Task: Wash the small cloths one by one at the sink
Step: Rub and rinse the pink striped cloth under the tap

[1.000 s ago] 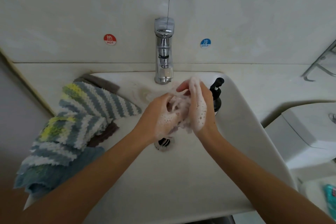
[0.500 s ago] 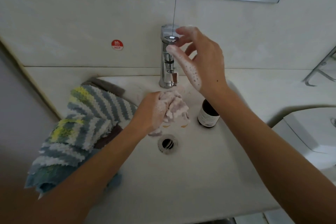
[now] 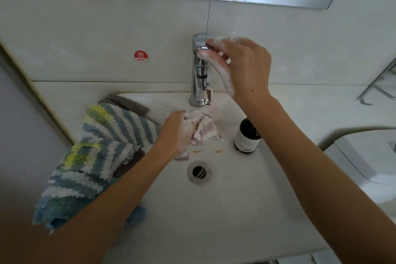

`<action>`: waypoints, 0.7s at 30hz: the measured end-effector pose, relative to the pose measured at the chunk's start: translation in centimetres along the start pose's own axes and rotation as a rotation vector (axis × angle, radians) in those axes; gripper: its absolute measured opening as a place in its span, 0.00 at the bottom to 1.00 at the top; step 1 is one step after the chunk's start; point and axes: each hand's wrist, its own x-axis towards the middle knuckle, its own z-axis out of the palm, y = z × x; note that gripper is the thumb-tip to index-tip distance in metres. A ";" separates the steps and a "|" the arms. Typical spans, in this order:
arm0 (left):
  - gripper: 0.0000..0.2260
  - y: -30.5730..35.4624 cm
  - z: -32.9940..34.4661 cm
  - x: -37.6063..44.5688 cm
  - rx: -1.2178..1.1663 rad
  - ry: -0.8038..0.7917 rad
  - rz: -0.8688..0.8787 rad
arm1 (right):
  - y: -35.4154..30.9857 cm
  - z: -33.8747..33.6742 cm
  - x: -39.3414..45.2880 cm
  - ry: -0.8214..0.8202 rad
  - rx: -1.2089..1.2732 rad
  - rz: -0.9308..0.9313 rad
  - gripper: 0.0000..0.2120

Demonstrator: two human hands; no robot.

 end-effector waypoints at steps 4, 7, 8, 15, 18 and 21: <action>0.17 0.4 -0.1 -0.4 -0.024 0.017 0.052 | -0.2 0.2 0.0 0.028 -0.033 -0.025 0.14; 0.18 0.4 0.2 -0.3 -0.042 0.018 0.036 | -0.3 0.1 0.1 0.046 -0.063 -0.026 0.12; 0.19 0.3 0.3 -0.3 -0.053 0.012 0.038 | -0.4 0.1 0.2 0.048 -0.065 -0.014 0.12; 0.15 0.2 1.0 -0.5 -0.137 -0.028 -0.044 | -0.8 0.5 1.3 0.015 -0.068 0.083 0.15; 0.06 -0.3 1.4 -0.5 -0.151 -0.050 0.013 | -0.7 0.4 1.4 0.011 -0.078 0.095 0.15; 0.10 -0.1 1.6 -0.1 -0.273 -0.150 0.013 | -0.8 0.4 1.5 0.008 -0.068 0.112 0.14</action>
